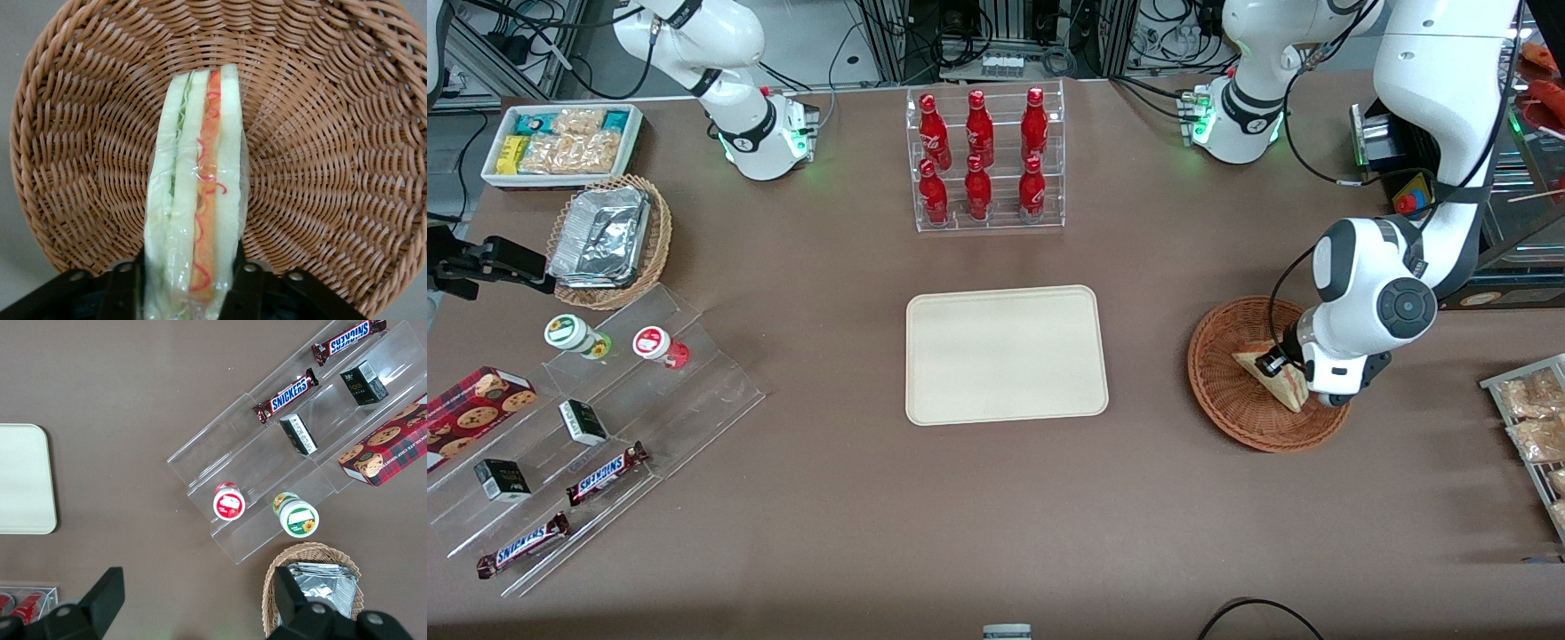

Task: Place sandwich from basket to tray
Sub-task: 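Lower the left gripper onto the sandwich and close on it, then lift the sandwich and carry it over the cream tray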

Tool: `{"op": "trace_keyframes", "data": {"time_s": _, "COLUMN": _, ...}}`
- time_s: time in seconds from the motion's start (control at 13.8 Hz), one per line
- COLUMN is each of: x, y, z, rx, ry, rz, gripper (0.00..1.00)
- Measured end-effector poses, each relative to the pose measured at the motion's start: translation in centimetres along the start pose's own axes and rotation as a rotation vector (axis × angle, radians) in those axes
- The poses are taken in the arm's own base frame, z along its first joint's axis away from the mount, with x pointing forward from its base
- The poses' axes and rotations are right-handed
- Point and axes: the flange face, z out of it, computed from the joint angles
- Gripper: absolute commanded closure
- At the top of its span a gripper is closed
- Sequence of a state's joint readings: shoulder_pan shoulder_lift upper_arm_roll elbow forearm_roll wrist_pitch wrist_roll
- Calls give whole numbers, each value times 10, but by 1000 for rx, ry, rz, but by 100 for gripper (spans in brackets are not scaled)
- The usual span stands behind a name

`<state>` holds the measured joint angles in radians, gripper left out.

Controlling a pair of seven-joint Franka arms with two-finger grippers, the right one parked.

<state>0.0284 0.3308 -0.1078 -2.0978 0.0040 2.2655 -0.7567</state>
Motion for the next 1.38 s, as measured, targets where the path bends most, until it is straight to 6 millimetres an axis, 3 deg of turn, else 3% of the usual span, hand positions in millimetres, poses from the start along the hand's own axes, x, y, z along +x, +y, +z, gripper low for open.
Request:
{"op": "trace_keyframes", "data": {"time_s": 0.29, "x": -2, "y": -1, "z": -8, "rx": 11, "ry": 2, "rz": 9, "gripper": 100}}
{"op": "trace_keyframes", "data": {"time_s": 0.58, "x": -27, "y": 14, "z": -65, "rx": 87, "ry": -26, "rz": 71, "gripper": 100}}
{"op": "trace_keyframes", "data": {"time_s": 0.8, "x": -64, "y": 52, "z": -94, "rx": 97, "ry": -10, "rz": 156, "gripper": 100}}
{"op": "trace_keyframes", "data": {"time_s": 1.16, "x": -148, "y": 122, "z": -103, "rx": 76, "ry": 13, "rz": 332, "gripper": 100}}
{"op": "trace_keyframes", "data": {"time_s": 1.38, "x": -198, "y": 167, "z": -97, "rx": 67, "ry": 13, "rz": 437, "gripper": 100}}
